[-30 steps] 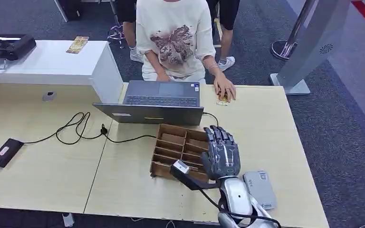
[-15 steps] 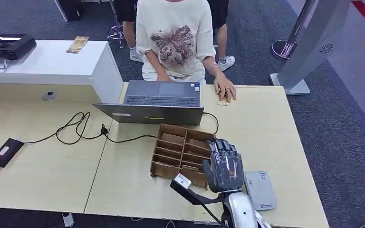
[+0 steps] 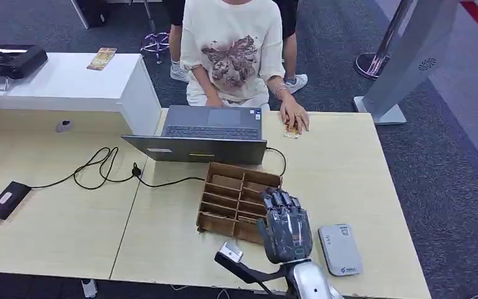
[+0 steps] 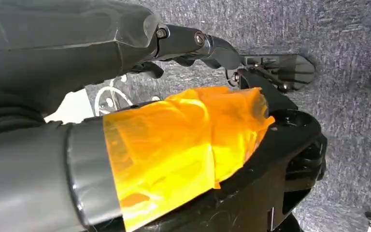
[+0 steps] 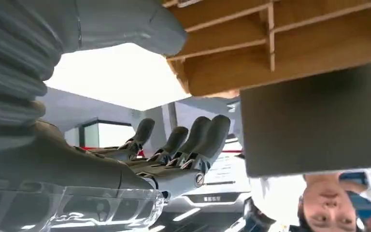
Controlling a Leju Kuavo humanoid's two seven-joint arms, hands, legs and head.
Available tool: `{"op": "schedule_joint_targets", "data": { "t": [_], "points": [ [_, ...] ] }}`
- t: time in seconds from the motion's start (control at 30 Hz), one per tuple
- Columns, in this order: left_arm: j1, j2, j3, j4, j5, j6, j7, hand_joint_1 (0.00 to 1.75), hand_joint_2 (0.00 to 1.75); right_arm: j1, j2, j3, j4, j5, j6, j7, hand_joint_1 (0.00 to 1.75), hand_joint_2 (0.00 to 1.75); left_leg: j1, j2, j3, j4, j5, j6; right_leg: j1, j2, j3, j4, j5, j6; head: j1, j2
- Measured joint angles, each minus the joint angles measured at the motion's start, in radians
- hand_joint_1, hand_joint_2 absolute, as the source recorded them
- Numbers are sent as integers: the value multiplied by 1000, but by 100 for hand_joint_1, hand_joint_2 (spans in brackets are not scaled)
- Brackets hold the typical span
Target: Pass the card to the sensor for recognition and then transmit it.
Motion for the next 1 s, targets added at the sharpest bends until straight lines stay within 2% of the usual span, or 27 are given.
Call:
{"op": "schedule_joint_targets", "data": {
  "t": [0.33,0.53,0.83,0.93,1.0],
  "points": [
    [0,-1,0,0,-7,-8,0,0,0,-8,5,23,60,-3,27,6,61,175,0,0,0,0,0,0,0,0,0,0,0,0,0,0],
    [-1,-5,0,0,-8,-7,1,0,0,-10,16,34,93,-15,41,12,68,175,0,0,0,0,0,0,0,0,0,0,0,0,0,0],
    [-1,-5,0,0,-2,-16,-16,0,0,-38,28,40,142,-17,55,17,70,175,0,0,0,0,0,0,0,0,0,0,0,0,0,0],
    [0,-5,0,0,1,-16,-19,0,0,-38,32,40,151,-18,59,18,82,175,0,-1,0,0,0,0,0,-1,1,0,0,0,0,0],
    [0,-5,0,0,1,-16,-19,0,0,-38,32,40,151,-18,59,18,82,175,0,-1,0,0,0,0,0,-1,1,0,0,0,0,0]
  ]
}}
